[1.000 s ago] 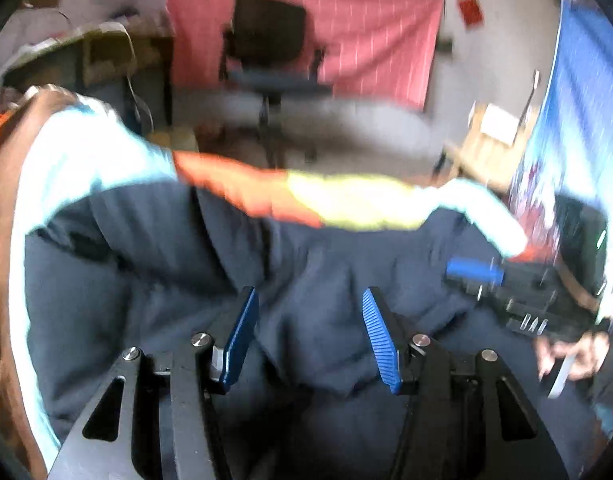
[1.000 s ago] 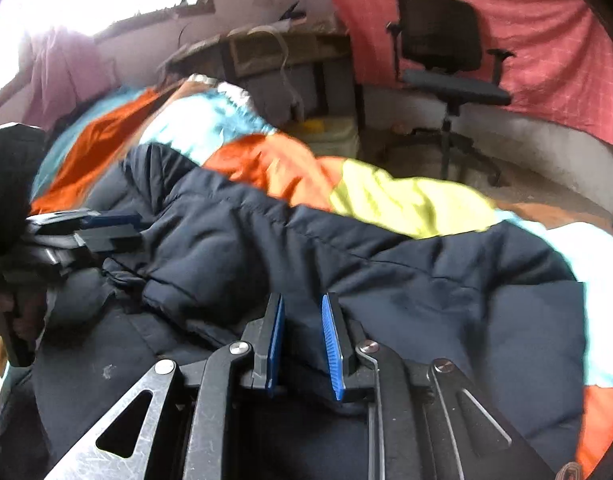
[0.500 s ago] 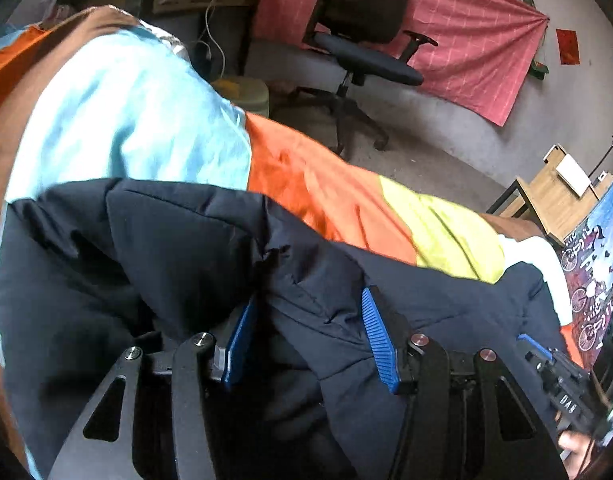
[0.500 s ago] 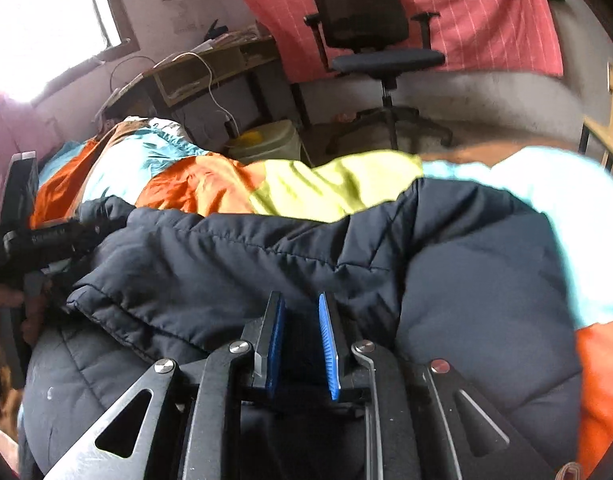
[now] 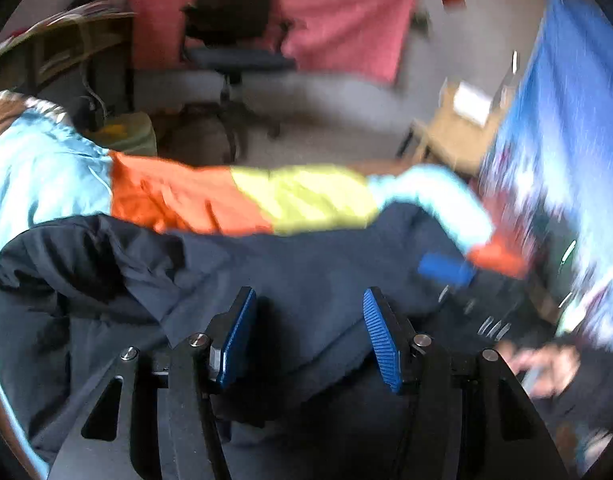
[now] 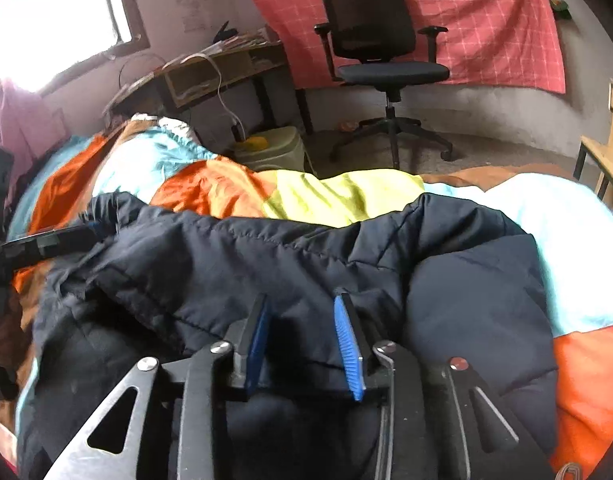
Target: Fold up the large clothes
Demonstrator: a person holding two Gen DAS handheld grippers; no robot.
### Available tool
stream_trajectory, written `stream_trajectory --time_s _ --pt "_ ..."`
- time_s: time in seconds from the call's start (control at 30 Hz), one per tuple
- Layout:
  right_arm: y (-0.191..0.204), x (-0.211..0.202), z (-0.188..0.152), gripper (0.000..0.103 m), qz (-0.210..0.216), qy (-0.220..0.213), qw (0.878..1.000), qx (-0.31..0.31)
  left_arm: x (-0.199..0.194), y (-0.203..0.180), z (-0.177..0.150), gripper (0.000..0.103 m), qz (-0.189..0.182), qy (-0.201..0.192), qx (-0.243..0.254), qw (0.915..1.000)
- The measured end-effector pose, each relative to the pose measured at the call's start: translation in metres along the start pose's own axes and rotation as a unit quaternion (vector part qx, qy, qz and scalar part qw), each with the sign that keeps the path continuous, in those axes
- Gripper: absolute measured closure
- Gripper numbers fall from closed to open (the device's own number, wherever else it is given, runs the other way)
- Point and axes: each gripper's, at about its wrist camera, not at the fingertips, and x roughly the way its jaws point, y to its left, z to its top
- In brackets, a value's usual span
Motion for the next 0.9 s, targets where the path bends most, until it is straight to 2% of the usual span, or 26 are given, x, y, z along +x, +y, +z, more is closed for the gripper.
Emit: stream_trajectory --time_s 0.07,0.13,0.2,0.27,0.33,0.43,0.53,0.63,0.7,0.73,0.83,0.9 --pt "0.0 -0.001 -0.002 0.068 -0.006 0.009 1.0 -0.012 0.007 -0.001 -0.008 0.053 0.023 0.023 0.012 0.9994" --pt "0.0 0.003 -0.005 0.068 -0.01 0.026 0.999 -0.026 0.01 0.011 -0.014 0.054 0.024 0.029 -0.015 0.9992" --pt "-0.003 0.011 -0.007 0.068 0.0 0.042 0.999 -0.021 0.013 0.021 -0.021 0.054 0.022 0.034 -0.026 0.9988" --pt "-0.012 0.022 -0.01 0.068 0.018 0.061 0.998 0.001 0.021 0.029 -0.03 0.052 0.029 0.036 -0.013 0.9988" --pt "-0.015 0.028 -0.012 0.068 0.022 0.068 0.997 0.013 0.026 0.031 -0.037 0.051 0.037 0.031 -0.019 0.9986" --pt "-0.006 0.023 -0.01 0.068 -0.002 0.063 0.998 -0.005 0.018 0.021 -0.04 0.051 0.067 0.017 -0.005 0.9976" --pt "0.002 0.011 -0.006 0.065 -0.023 0.049 0.999 -0.004 0.007 0.021 -0.037 0.051 0.062 0.004 -0.017 0.9979" --pt "0.003 -0.002 0.001 0.05 -0.022 0.036 0.999 0.03 -0.004 0.026 -0.033 0.051 0.048 -0.007 -0.047 0.9977" --pt "0.006 -0.012 0.006 0.035 -0.025 0.025 0.999 0.036 -0.012 0.027 -0.027 0.051 0.045 -0.014 -0.057 0.9973" --pt "0.01 -0.019 0.008 0.033 -0.028 0.017 0.999 0.032 -0.018 0.026 -0.025 0.047 0.045 -0.018 -0.06 0.997" --pt "0.018 -0.033 0.013 0.028 -0.038 0.0 0.999 0.022 -0.032 0.019 -0.02 0.029 0.052 -0.03 -0.063 0.9962" --pt "0.021 -0.041 0.014 0.021 -0.042 -0.007 0.999 0.027 -0.039 0.014 -0.018 0.028 0.054 -0.037 -0.064 0.9958"
